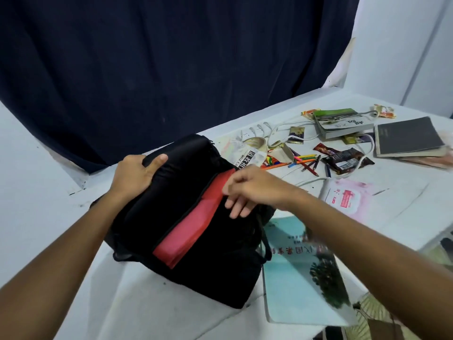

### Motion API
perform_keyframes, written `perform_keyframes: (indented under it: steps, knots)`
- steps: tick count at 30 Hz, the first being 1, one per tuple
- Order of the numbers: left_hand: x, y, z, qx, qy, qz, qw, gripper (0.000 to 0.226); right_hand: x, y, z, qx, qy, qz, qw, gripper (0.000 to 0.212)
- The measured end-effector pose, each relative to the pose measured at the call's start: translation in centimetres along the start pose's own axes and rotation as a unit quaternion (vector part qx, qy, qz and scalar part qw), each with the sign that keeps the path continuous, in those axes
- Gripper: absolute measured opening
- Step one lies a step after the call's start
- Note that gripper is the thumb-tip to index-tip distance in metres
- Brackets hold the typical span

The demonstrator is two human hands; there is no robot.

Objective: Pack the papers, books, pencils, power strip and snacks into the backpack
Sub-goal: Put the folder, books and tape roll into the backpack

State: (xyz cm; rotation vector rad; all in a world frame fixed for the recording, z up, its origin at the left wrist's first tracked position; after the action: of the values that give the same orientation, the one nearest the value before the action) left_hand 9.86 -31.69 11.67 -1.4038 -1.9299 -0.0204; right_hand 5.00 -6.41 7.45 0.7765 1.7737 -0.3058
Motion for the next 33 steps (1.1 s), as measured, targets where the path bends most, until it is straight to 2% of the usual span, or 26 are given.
perform_keyframes:
  steps: [2,4,6,8,9,12,15,17,21,25,28,30,33]
  knots:
    - [-0.6,0.0,0.3,-0.001,-0.026,0.006,1.000,0.071,0.8,1.7,-4.9,0.095,0.046,-0.029,0.994,0.014]
    - [-1.2,0.1,0.7,0.000,-0.040,0.020,0.999,0.084,3.9,1.9,-8.6,0.135,0.151,0.015,0.979,0.013]
    - [-1.4,0.2,1.1,-0.001,-0.041,0.028,0.999,0.094,8.4,1.4,-9.4,0.044,0.309,0.102,0.945,0.006]
    - [-1.4,0.4,1.4,-0.005,-0.045,0.032,0.998,0.093,11.8,1.2,-8.4,-0.068,0.405,0.152,0.899,0.033]
    - [-1.5,0.5,1.7,-0.009,-0.048,0.031,0.998,0.089,12.7,1.1,-7.7,-0.097,0.421,0.162,0.887,0.047]
    - [-1.6,1.0,2.3,-0.012,-0.059,0.023,0.998,0.074,13.5,0.6,-5.9,-0.126,0.456,0.165,0.865,0.068]
    - [-1.6,1.5,2.4,-0.015,-0.063,0.025,0.998,0.072,14.0,-0.1,-5.6,-0.134,0.452,0.186,0.862,0.077]
    - [-1.4,1.8,2.4,-0.013,-0.067,0.025,0.997,0.074,14.1,-0.4,-5.7,-0.150,0.447,0.195,0.860,0.075]
    - [-1.3,2.1,2.2,-0.013,-0.076,0.014,0.997,0.083,13.3,0.0,-5.8,-0.203,0.417,0.200,0.863,0.052]
    - [-1.4,2.3,2.1,-0.013,-0.079,0.000,0.997,0.079,12.1,0.8,-7.3,-0.269,0.316,0.214,0.884,0.027]
    - [-1.4,2.4,2.1,-0.010,-0.087,-0.004,0.996,0.074,11.2,1.8,-9.1,-0.315,0.252,0.210,0.890,0.026]
    - [-1.1,2.7,2.2,-0.011,-0.092,-0.011,0.996,0.075,10.1,2.4,-10.7,-0.314,0.213,0.186,0.906,0.027]
    - [-0.6,3.1,2.7,-0.014,-0.096,-0.031,0.995,0.078,8.0,3.3,-13.3,-0.273,0.142,0.157,0.938,0.025]
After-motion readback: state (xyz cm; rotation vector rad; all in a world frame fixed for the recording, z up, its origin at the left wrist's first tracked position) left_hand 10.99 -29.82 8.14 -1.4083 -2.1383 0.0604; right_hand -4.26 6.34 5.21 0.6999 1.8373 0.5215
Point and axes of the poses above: each hand's wrist, its own y-axis away from the middle knuckle, its own z-axis out of the palm, x = y × z, the point moved 5 cm from there along -y, towards the middle knuckle, and after that the axes turned 9 degrees about y, right-handed, at the moved point
